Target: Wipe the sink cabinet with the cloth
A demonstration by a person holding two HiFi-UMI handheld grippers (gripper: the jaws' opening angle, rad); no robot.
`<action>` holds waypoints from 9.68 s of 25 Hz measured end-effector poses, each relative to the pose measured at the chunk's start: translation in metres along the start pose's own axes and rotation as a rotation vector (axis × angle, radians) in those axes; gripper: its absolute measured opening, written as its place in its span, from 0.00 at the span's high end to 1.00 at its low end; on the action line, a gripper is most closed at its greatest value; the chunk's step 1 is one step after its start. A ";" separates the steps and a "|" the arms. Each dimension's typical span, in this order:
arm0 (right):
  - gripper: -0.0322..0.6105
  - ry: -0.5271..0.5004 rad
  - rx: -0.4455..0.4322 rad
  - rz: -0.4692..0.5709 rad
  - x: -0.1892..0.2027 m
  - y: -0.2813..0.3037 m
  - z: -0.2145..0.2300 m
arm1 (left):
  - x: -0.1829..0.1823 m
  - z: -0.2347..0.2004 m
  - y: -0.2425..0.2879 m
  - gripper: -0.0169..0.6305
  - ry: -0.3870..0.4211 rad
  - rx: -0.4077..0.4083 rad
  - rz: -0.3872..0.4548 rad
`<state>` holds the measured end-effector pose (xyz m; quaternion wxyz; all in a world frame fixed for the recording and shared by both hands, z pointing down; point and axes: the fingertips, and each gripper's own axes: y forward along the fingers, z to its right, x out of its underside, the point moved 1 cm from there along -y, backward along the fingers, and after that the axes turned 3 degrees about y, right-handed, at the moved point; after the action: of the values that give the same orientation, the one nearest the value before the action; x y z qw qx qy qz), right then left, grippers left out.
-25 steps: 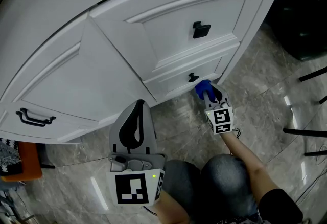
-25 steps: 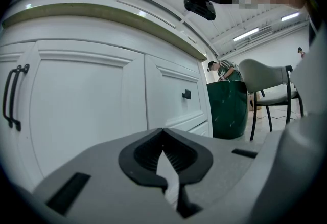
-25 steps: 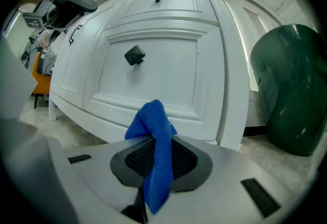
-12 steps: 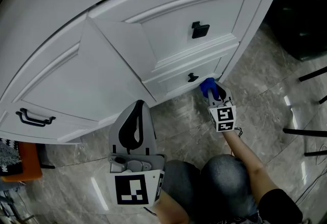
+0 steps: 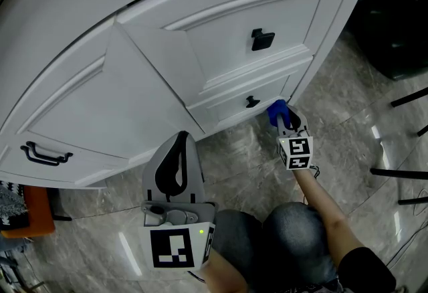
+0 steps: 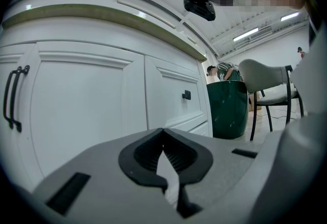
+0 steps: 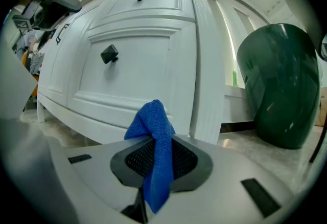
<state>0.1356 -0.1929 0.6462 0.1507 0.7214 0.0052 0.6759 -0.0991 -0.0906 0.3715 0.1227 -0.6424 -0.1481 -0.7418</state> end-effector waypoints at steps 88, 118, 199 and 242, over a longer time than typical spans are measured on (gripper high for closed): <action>0.86 -0.236 0.057 0.606 -0.420 -0.108 0.087 | -0.002 0.033 0.019 0.97 0.053 0.139 0.027; 0.86 -0.227 0.023 0.500 -0.349 -0.088 0.086 | 0.002 0.034 0.025 0.97 0.038 0.135 0.019; 0.86 -0.149 0.063 0.304 -0.193 -0.046 0.088 | 0.010 0.046 0.038 0.97 0.069 0.145 -0.028; 0.86 -0.089 0.074 0.251 -0.120 -0.028 0.086 | 0.009 0.044 0.038 0.97 0.061 0.142 -0.022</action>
<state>0.2150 -0.2096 0.5191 0.0385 0.7507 -0.0667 0.6562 -0.0460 -0.1092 0.3888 0.1643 -0.6076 -0.2036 -0.7499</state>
